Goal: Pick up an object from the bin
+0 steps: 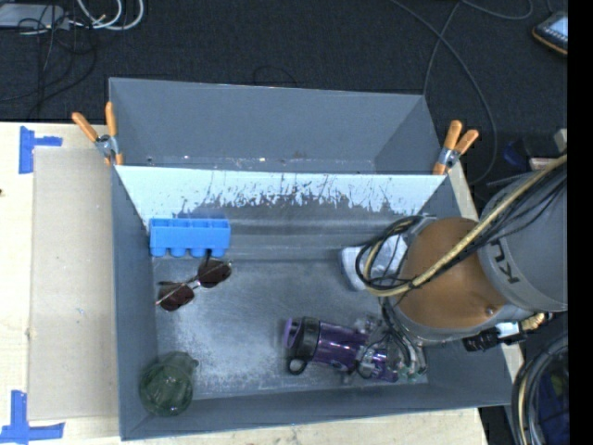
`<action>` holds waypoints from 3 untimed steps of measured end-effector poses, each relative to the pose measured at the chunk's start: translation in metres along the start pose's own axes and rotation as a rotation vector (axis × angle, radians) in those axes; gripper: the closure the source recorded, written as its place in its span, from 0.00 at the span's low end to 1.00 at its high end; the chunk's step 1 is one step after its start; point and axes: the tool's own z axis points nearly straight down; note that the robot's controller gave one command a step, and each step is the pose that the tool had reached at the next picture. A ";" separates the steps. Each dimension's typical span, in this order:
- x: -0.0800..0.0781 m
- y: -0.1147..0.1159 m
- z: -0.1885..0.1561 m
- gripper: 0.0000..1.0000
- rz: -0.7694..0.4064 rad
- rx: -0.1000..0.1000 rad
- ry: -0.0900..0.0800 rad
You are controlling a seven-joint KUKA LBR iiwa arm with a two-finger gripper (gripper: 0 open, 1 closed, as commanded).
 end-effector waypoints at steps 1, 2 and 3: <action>0.000 0.000 -0.007 1.00 0.002 0.000 0.002; 0.001 0.000 -0.017 1.00 0.004 0.001 0.004; 0.001 -0.001 -0.034 1.00 0.006 0.001 0.006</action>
Offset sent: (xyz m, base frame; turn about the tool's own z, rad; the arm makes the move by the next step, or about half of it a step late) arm -0.0001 -0.0002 0.0209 0.0012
